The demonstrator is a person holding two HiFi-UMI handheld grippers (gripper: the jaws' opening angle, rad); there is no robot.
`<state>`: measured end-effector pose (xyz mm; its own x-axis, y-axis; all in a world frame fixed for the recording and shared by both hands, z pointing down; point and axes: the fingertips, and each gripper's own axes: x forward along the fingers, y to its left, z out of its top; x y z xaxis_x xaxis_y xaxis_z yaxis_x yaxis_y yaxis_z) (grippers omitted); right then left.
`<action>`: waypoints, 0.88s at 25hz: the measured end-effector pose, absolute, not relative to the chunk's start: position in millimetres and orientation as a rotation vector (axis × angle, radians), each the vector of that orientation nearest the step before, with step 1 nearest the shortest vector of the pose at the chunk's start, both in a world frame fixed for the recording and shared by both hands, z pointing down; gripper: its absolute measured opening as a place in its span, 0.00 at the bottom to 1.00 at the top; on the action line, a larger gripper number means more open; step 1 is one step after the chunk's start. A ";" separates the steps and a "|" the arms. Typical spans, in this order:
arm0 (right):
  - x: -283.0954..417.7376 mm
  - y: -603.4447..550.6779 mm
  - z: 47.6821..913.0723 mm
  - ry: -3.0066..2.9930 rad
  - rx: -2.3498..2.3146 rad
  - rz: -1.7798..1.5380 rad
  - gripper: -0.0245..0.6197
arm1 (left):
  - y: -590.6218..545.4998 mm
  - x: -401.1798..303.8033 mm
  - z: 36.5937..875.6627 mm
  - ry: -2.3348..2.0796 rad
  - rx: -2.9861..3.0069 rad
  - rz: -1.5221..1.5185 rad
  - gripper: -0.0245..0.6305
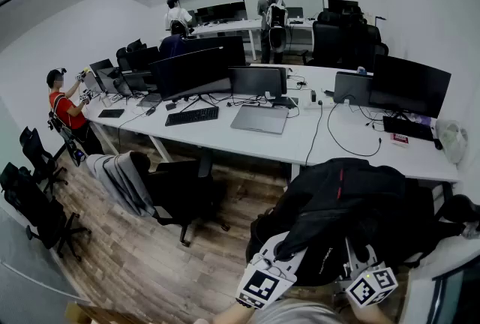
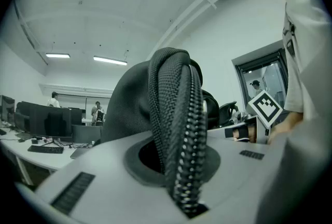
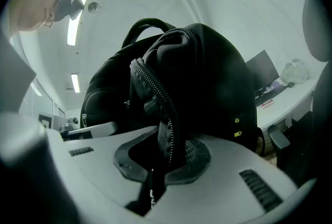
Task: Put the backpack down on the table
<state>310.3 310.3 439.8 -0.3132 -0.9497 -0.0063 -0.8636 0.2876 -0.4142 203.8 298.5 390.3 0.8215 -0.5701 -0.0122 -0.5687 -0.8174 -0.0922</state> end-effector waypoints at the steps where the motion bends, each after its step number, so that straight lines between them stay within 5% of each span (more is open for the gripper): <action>1: 311.0 310.0 439.7 2.307 -1.665 -0.494 0.09 | 298.4 204.7 391.2 0.905 -2.906 -0.027 0.07; 22: 340.0 311.3 446.0 2.304 -1.628 -0.529 0.09 | 301.2 233.2 395.5 0.938 -2.898 -0.043 0.07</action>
